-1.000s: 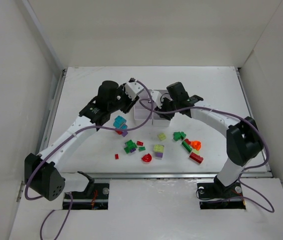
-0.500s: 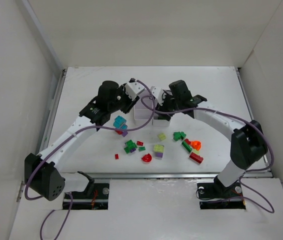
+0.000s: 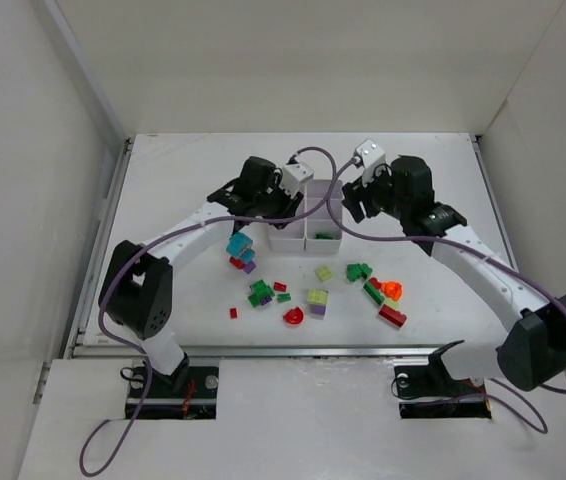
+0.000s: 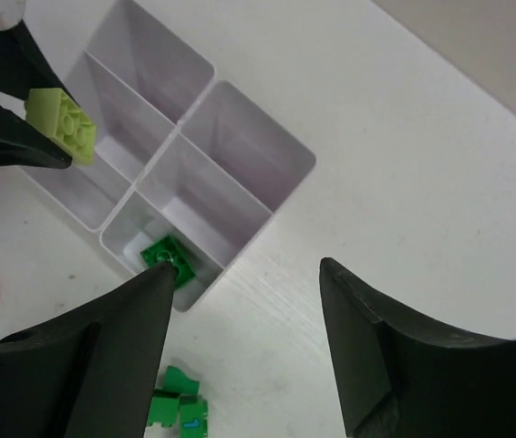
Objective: Sort the legos into containers by color
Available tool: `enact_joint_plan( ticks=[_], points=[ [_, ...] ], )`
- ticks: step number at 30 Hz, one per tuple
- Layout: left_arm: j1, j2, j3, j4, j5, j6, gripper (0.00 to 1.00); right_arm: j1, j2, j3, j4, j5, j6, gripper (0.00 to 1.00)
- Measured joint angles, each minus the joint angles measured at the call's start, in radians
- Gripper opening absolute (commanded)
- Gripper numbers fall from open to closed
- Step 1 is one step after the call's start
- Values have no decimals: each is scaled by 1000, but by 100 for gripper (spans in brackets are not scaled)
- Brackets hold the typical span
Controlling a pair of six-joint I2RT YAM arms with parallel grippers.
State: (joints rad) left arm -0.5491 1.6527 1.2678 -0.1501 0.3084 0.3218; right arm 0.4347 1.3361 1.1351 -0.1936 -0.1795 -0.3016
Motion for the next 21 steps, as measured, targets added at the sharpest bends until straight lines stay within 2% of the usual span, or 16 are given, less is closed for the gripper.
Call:
enact_joint_plan(
  ticks=[8, 16, 21],
  points=[
    [-51, 21, -1, -25, -101, -183, 0, -23, -92, -133, 32, 61, 108, 70],
    [-45, 57, -3, -25, -160, -219, 0, -35, -129, -135, 91, 69, 123, 70],
    [-45, 64, 3, -18, -159, -214, 11, -35, -123, -135, 94, 68, 123, 71]
  ],
)
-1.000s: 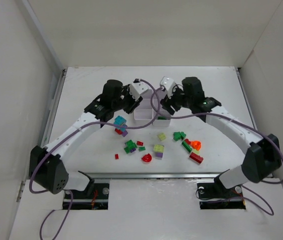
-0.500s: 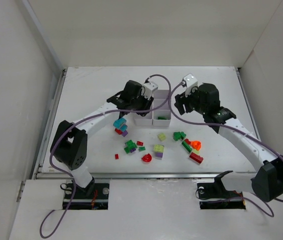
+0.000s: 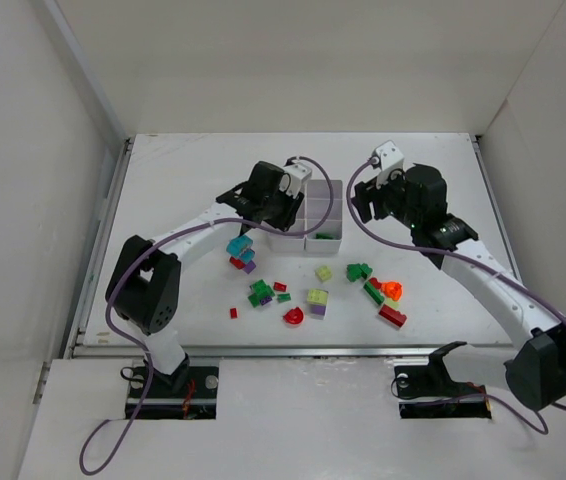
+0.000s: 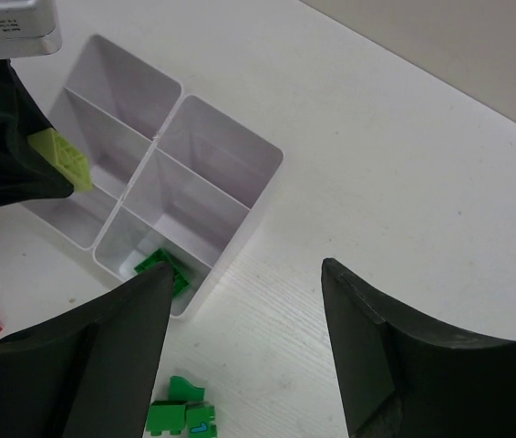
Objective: Sort the legos into containers by color
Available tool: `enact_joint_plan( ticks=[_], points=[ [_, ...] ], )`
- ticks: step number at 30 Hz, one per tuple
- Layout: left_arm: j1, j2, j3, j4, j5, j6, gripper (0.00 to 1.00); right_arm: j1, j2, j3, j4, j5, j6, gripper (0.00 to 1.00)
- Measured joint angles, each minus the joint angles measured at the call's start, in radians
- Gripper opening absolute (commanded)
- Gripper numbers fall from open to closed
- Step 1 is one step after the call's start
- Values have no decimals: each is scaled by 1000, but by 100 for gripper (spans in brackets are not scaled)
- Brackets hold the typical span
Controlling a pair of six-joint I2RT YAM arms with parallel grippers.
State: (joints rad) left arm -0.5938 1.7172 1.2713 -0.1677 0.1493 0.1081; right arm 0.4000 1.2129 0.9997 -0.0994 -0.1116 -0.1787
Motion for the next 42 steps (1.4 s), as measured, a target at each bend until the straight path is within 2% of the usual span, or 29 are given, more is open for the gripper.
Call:
enact_joint_plan(
  ticks=[2, 16, 20, 21, 22, 23, 35, 42],
  points=[
    [0, 0, 0, 0, 2, 7, 14, -1, 3, 0, 0, 0, 0, 71],
    [-1, -58, -63, -34, 46, 56, 14, -1, -8, 0, 3, 0, 6, 71],
    [-2, -57, -77, -65, 53, 61, 28, -1, -20, 0, 3, 0, 14, 73],
    [-2, -57, -77, -69, 53, 62, 47, -1, -23, 0, 2, 0, 15, 73],
    [-2, -57, -77, -71, 53, 65, 56, -1, -26, 0, 3, 0, 15, 73],
    [-2, -57, -77, -69, 53, 64, 57, -1, -29, 0, 3, 0, 16, 73],
    [5, -56, -75, -63, 52, 27, 54, -1, -76, -2, 3, 0, 23, 73],
    [3, -79, -68, -73, 46, 61, 54, -1, -119, -37, -3, -14, 30, 78]
  ],
)
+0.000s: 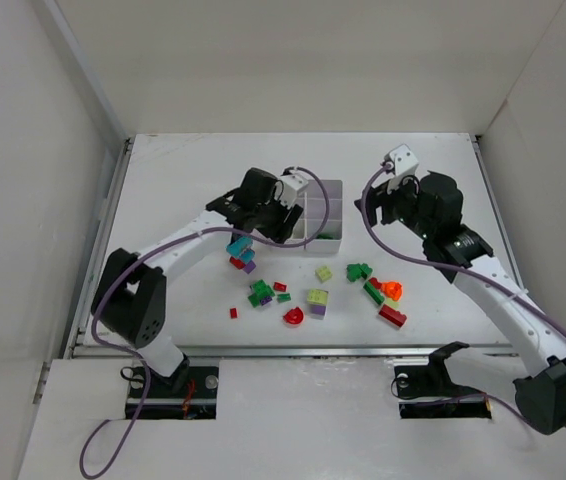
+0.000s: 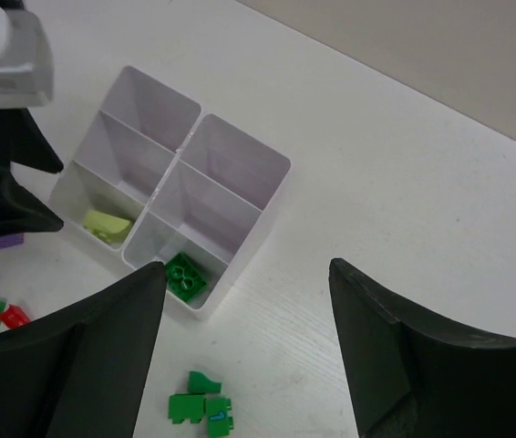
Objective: Sort the legos into containers by color
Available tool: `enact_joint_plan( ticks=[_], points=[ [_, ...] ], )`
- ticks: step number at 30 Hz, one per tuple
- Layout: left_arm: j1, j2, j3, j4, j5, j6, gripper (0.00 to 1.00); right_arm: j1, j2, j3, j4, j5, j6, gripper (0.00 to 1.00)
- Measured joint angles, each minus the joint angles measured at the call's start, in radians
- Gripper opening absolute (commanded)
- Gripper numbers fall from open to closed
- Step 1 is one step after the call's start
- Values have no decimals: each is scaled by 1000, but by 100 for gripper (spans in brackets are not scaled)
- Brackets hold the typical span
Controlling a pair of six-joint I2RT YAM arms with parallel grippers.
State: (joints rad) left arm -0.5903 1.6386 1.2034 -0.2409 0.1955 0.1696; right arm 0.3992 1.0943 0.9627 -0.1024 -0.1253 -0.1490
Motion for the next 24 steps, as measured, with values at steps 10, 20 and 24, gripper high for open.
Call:
enact_joint_plan(
  ticks=[10, 20, 24],
  points=[
    [-10, -576, -224, 49, 26, 240, 70, 58, 37, -2, -229, -116, 66, 100],
    [-11, -788, -360, 24, 103, 207, 70, 305, 301, 61, -458, -214, -27, 92],
    [-11, -855, -381, 6, 87, 195, 70, 348, 384, 112, -496, -194, -58, 91]
  ],
)
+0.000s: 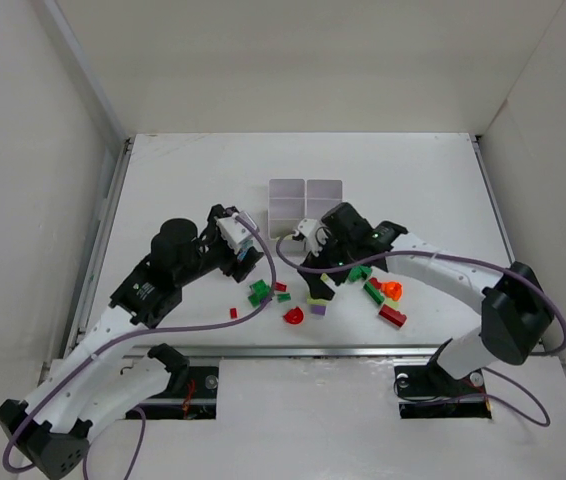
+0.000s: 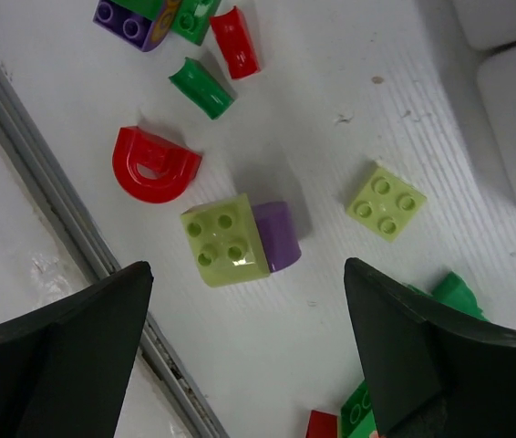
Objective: Sort the legos into containers by color
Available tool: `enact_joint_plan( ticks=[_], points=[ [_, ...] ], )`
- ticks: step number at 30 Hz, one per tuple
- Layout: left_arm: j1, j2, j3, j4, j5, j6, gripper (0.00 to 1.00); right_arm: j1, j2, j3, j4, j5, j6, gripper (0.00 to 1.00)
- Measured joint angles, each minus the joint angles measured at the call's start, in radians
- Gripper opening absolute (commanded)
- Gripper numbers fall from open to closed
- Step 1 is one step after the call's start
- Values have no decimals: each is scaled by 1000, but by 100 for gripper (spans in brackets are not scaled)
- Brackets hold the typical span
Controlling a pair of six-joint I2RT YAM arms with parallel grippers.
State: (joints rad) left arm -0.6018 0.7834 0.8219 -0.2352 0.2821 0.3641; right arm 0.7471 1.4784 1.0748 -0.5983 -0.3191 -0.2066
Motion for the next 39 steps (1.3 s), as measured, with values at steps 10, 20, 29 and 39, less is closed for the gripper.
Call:
enact_joint_plan(
  ticks=[10, 20, 29, 39],
  points=[
    [-12, -47, -5, 6, -43, -27, 71, 89, 126, 47, -76, 60, -33, 80],
    [-12, -46, -5, 8, -73, -39, 71, 107, 196, 83, -99, 122, -32, 63],
    [-12, -35, -7, 10, -92, -45, 71, 112, 212, 102, -87, 98, -24, 0],
    [-19, -9, -13, 4, -61, 5, 92, 73, 110, 131, -105, 81, 60, 0]
  ],
)
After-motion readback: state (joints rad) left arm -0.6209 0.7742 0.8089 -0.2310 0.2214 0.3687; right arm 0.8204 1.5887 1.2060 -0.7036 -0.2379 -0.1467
